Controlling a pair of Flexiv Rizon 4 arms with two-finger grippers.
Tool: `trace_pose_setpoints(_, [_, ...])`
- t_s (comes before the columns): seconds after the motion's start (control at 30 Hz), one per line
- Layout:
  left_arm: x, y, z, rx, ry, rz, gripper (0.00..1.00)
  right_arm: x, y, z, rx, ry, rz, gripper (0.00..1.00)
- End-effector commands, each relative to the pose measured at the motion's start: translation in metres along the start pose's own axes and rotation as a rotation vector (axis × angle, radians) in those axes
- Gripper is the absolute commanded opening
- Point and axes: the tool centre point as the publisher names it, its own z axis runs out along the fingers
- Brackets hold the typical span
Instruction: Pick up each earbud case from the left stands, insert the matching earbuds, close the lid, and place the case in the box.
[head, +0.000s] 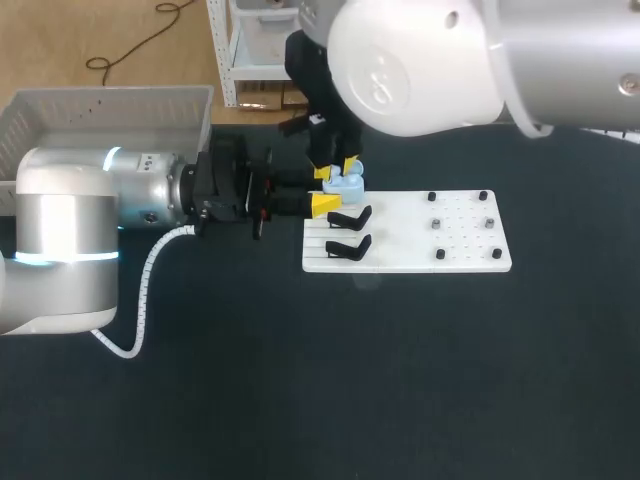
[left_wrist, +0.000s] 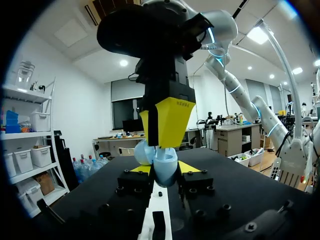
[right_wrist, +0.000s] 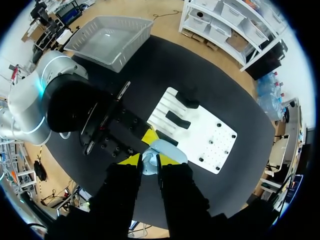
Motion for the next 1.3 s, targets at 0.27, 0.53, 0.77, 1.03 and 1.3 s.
trace_pose_setpoints(0.27, [0.001,0.0,0.0,-0.002,-0.003,0.003,0.0,-0.001,0.0,0.002,0.01,0.021,0.0,0.8])
trace_pose_setpoints(0.53, [0.001,0.0,0.0,-0.002,-0.003,0.003,0.0,0.011,0.006,-0.021,-0.005,-0.01,-0.008,1.0])
trace_pose_setpoints(0.77, [0.001,0.0,0.0,-0.002,-0.003,0.003,0.0,0.014,-0.005,-0.052,0.04,-0.085,0.04,1.0])
trace_pose_setpoints(1.03, [0.001,0.0,0.0,-0.002,-0.003,0.003,0.0,0.0,-0.062,-0.051,0.197,-0.146,0.445,1.0])
trace_pose_setpoints(1.3, [0.001,0.0,0.0,-0.002,-0.003,0.003,0.0,-0.019,-0.079,-0.037,0.223,-0.126,0.495,1.0])
